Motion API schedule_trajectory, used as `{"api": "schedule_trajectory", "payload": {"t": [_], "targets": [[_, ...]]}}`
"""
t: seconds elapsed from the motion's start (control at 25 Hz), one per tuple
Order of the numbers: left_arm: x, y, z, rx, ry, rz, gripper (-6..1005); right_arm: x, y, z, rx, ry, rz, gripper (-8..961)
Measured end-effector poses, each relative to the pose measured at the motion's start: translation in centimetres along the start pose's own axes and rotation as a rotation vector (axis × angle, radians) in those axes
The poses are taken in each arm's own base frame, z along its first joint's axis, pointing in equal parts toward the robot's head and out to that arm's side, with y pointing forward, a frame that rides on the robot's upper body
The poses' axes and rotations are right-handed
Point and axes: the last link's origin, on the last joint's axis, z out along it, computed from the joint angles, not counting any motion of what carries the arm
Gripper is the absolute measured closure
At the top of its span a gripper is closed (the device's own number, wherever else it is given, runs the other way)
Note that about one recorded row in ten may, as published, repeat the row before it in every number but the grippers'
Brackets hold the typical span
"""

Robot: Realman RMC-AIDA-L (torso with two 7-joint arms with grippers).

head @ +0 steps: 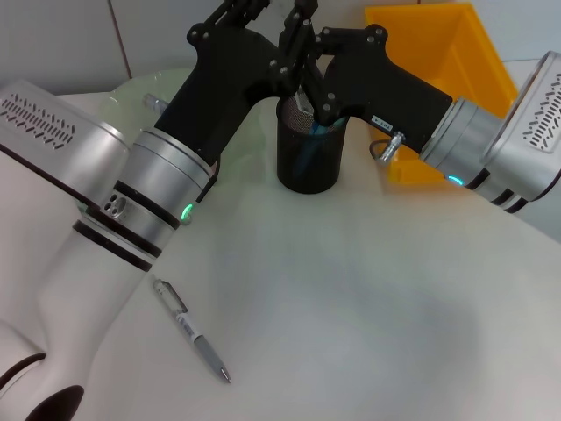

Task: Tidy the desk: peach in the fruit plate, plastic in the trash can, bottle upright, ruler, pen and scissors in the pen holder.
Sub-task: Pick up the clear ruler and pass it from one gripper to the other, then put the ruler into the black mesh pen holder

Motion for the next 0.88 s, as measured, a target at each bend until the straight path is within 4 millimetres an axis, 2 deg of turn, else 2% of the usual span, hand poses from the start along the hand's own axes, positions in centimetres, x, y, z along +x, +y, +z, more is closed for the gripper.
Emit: {"api": "schedule_trajectory", "payload": {"t": [0.52,0.72,0.88], "targets": [[-0.09,0.46,0.13,-0.037,-0.005,0.023,574,-0.02,0.03,0.05,-0.003,-0.001,0.008,952],[-0.05,0.47,0.21,-0.038,-0.004,0.024,358,0.0,0.05,0.01,-0.003,0.0,0.008,950],[0.01,0.41,0.15,-0.033,-0.001,0.021,295,0.05,0.0,-0.12,0.003,0.001,0.01,948]]}}
